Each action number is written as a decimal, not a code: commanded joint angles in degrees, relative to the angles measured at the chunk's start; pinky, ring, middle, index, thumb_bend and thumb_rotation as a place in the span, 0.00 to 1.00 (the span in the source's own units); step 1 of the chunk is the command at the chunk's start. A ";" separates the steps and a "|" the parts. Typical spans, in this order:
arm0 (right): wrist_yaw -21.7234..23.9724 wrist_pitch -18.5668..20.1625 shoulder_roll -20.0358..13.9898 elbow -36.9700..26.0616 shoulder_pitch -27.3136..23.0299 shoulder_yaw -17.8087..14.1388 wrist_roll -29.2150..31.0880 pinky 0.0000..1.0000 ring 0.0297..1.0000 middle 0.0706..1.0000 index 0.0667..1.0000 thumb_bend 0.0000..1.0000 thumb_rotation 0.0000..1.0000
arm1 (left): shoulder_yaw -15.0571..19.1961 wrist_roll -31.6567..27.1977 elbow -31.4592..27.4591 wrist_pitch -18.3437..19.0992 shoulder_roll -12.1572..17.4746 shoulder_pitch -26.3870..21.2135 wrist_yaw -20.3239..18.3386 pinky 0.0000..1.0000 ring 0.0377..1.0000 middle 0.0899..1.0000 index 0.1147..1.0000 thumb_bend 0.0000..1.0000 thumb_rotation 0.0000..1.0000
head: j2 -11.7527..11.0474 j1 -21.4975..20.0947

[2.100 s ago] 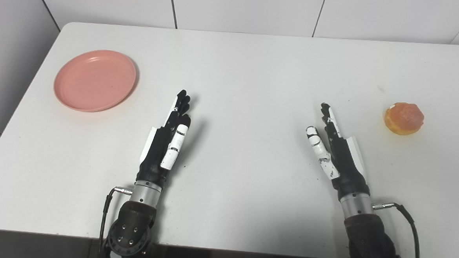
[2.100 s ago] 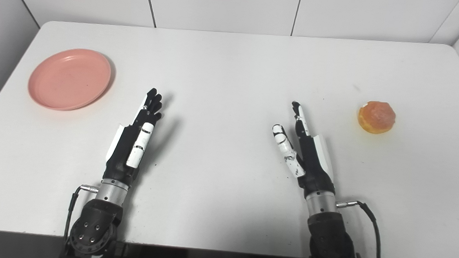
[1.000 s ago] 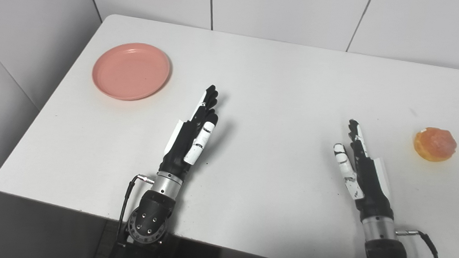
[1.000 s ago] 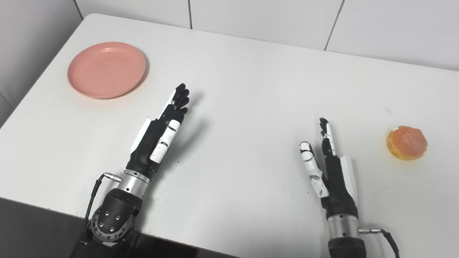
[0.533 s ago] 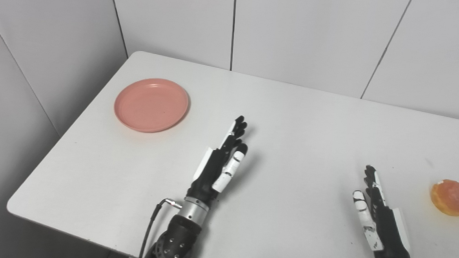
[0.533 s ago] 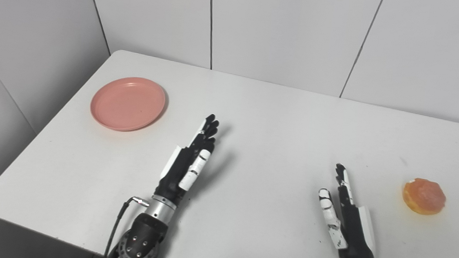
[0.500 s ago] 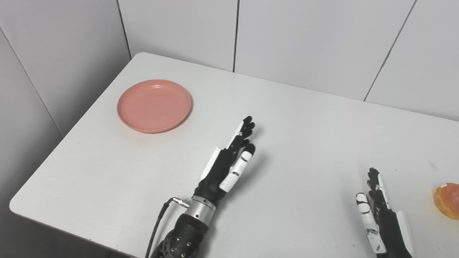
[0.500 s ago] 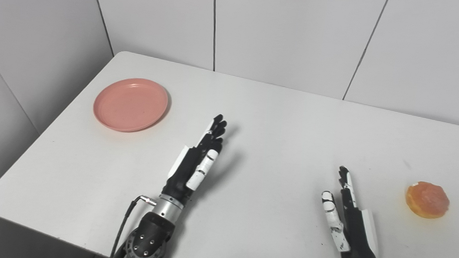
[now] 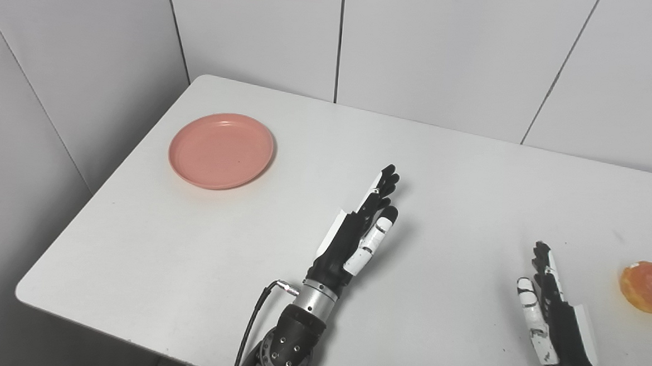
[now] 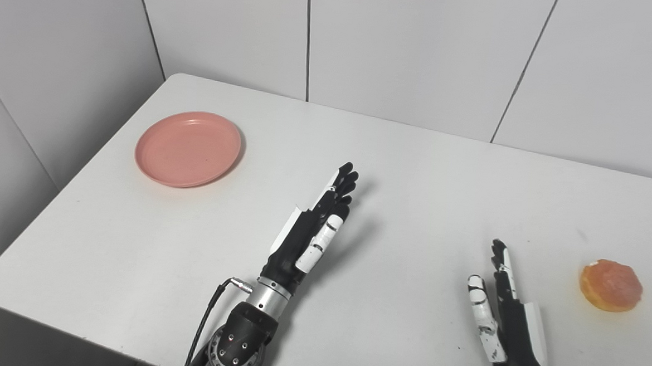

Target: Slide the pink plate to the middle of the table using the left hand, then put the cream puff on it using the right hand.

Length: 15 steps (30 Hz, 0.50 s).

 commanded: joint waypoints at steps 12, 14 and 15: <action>0.70 -0.19 0.22 0.69 0.23 -0.49 1.00 1.00 1.00 1.00 1.00 0.08 1.00 | -0.45 -2.68 -4.33 9.92 0.85 7.11 -2.81 0.96 0.98 0.99 0.99 0.42 1.00 | 0.44 0.47; 0.55 -0.43 0.30 0.92 0.13 -0.47 0.73 1.00 1.00 1.00 1.00 0.07 1.00 | -0.38 -3.07 -6.76 12.02 0.96 7.15 -3.03 0.96 0.97 0.99 0.98 0.44 1.00 | 0.50 0.54; 0.57 -0.59 0.38 0.93 0.12 -0.43 0.75 1.00 1.00 1.00 1.00 0.08 1.00 | -0.26 -3.40 -8.20 13.19 1.04 7.16 -3.26 0.96 0.97 0.98 0.98 0.45 1.00 | 0.50 0.70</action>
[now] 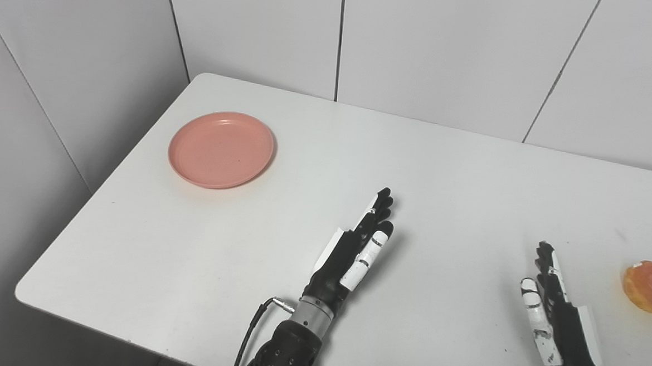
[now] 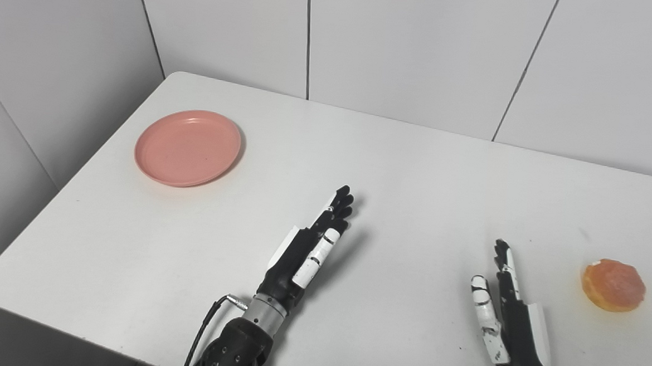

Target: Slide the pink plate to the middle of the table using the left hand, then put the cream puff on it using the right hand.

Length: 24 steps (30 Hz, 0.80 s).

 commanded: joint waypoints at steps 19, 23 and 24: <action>0.05 -1.32 0.84 1.66 0.16 -0.02 0.57 1.00 1.00 1.00 1.00 0.06 1.00 | 4.02 -7.57 -18.58 11.78 5.94 -3.26 -3.75 0.93 0.96 0.98 0.98 0.52 1.00 | 0.28 1.32; 0.10 -1.28 0.70 1.56 0.16 -0.08 0.46 1.00 1.00 1.00 1.00 0.06 1.00 | 5.76 -9.75 -20.75 14.34 7.15 -5.34 -4.22 0.95 0.96 0.98 0.98 0.51 1.00 | 0.39 1.50; 0.17 -1.20 0.69 1.45 0.22 -0.13 0.62 1.00 1.00 1.00 1.00 0.06 1.00 | 6.36 -10.64 -21.20 14.86 7.35 -5.91 -4.18 0.96 0.96 0.97 0.97 0.50 1.00 | 0.44 1.70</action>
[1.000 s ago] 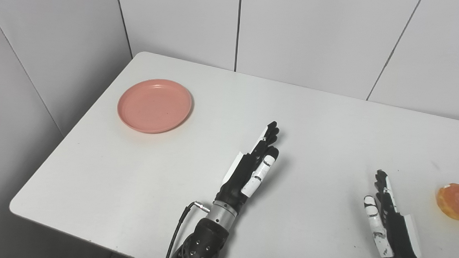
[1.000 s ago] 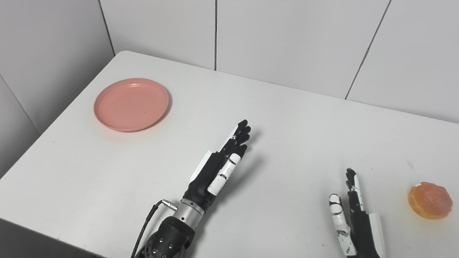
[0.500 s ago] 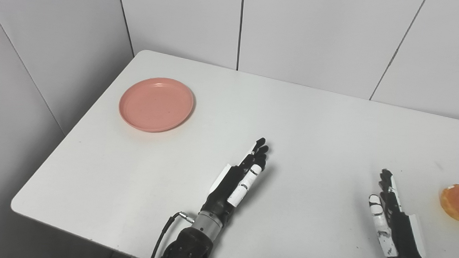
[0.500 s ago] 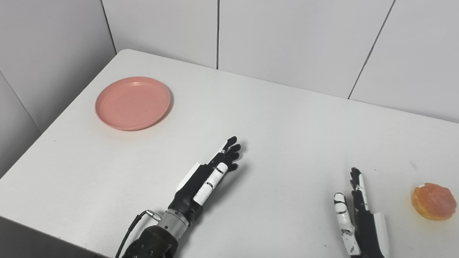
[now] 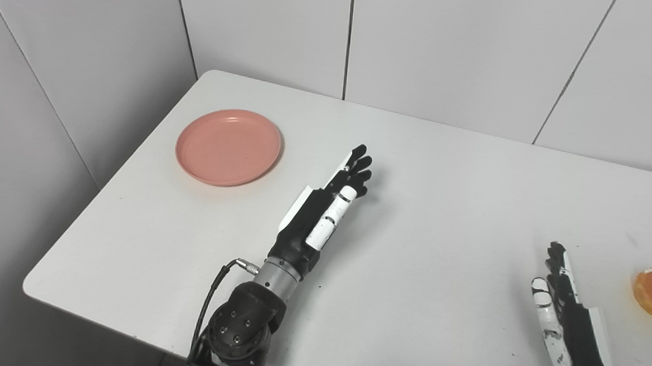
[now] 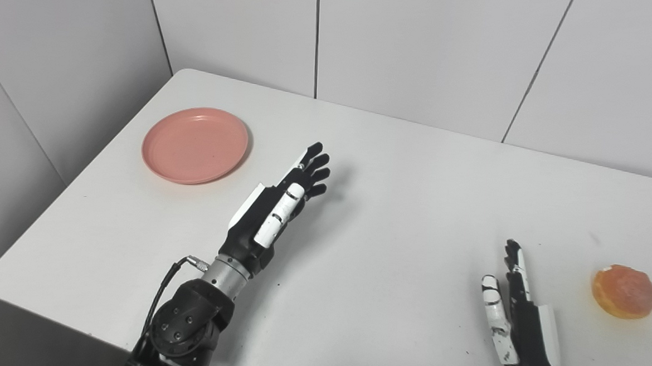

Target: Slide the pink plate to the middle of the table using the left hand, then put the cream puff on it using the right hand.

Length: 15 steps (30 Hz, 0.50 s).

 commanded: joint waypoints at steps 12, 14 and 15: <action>0.35 -0.20 0.36 0.27 1.04 -0.20 0.47 1.00 1.00 1.00 1.00 0.06 1.00 | 8.51 -8.06 -5.75 5.78 3.36 -8.63 1.62 0.94 0.93 0.94 0.93 0.47 1.00 | 0.10 0.66; 0.46 -0.02 0.36 0.21 0.99 -0.22 0.54 1.00 1.00 1.00 1.00 0.05 1.00 | 10.25 -8.99 -5.67 6.13 4.00 -9.80 2.26 0.95 0.93 0.94 0.93 0.48 1.00 | 0.17 0.65; 0.50 -0.12 0.34 0.27 0.97 -0.22 0.61 1.00 1.00 1.00 1.00 0.06 1.00 | 10.99 -9.52 -5.55 6.17 4.25 -10.22 2.51 0.95 0.93 0.94 0.93 0.47 1.00 | 0.17 0.65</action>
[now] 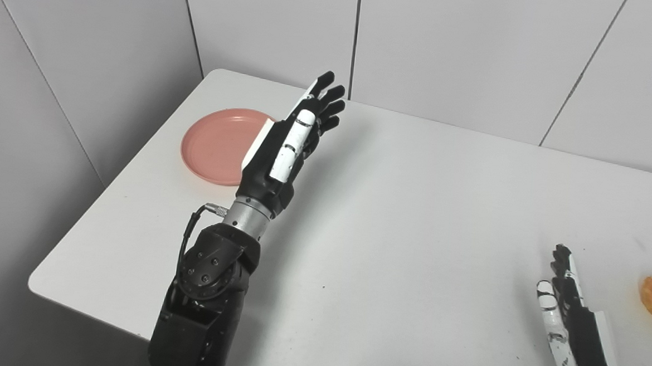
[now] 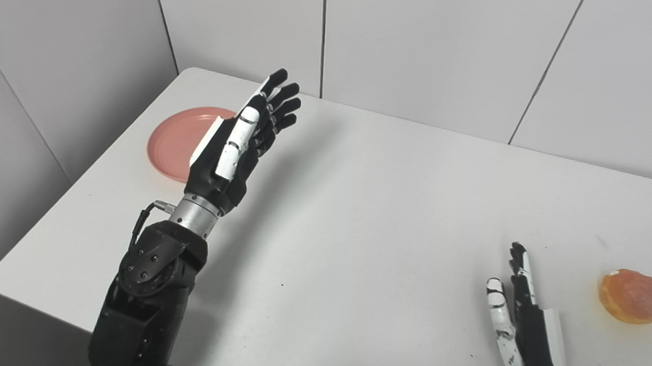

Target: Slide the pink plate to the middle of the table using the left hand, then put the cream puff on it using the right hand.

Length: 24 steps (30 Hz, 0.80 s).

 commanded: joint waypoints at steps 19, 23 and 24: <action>0.57 -0.42 0.16 0.63 0.81 -0.24 0.81 1.00 1.00 1.00 1.00 0.05 1.00 | 11.00 -4.41 5.31 -3.50 8.18 -7.75 3.73 0.93 0.92 0.91 0.91 0.43 1.00 | 0.13 0.69; 0.49 -0.81 0.02 1.02 0.68 -0.25 0.46 1.00 1.00 1.00 1.00 0.05 1.00 | 12.92 -5.72 7.37 -4.20 9.41 -8.72 4.21 0.92 0.90 0.89 0.90 0.42 1.00 | 0.05 0.77; 0.45 -0.70 0.03 1.02 0.69 -0.27 0.39 1.00 1.00 1.00 1.00 0.05 1.00 | 13.37 -6.13 7.77 -4.15 9.56 -8.95 4.45 0.92 0.90 0.90 0.89 0.42 1.00 | -0.04 0.81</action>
